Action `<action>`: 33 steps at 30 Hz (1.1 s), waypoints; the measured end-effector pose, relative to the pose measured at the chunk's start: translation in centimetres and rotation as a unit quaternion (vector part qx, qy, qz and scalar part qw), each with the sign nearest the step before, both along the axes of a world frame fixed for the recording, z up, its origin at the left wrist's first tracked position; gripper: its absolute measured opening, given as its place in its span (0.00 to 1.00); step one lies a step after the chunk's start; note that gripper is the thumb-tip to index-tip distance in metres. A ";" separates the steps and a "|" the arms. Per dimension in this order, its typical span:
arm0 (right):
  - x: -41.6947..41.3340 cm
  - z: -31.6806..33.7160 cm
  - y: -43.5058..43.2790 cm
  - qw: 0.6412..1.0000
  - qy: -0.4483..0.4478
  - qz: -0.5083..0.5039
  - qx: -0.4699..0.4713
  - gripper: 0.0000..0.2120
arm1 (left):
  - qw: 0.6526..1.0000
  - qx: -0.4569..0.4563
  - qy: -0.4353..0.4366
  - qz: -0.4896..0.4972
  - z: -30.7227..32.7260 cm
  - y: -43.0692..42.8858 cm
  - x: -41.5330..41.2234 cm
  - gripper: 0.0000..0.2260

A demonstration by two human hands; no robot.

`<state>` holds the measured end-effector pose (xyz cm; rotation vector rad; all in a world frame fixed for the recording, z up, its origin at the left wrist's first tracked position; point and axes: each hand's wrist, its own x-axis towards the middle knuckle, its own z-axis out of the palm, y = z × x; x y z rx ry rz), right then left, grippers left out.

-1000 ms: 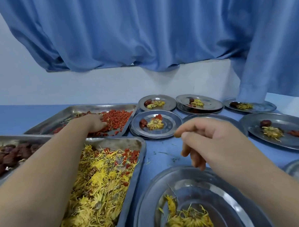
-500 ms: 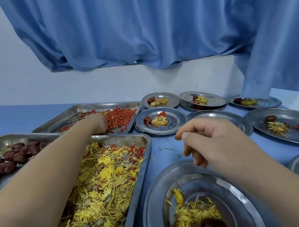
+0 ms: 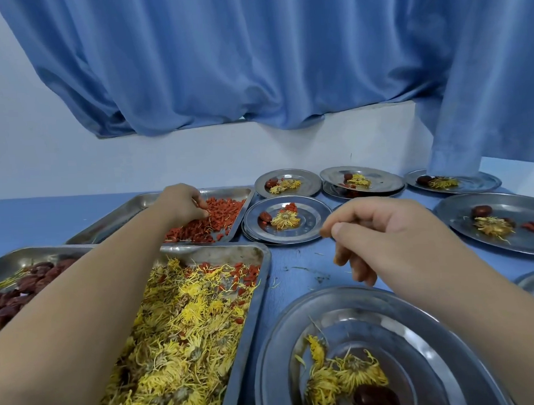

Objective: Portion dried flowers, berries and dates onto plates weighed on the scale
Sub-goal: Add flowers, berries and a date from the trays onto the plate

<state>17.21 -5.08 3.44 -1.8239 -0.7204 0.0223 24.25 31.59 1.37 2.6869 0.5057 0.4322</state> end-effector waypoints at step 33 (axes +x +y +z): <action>-0.4 1.7 -1.0 1.000 0.016 -0.006 0.019 0.11 | 0.993 -0.092 -0.011 -0.069 1.3 -5.1 -4.5 0.07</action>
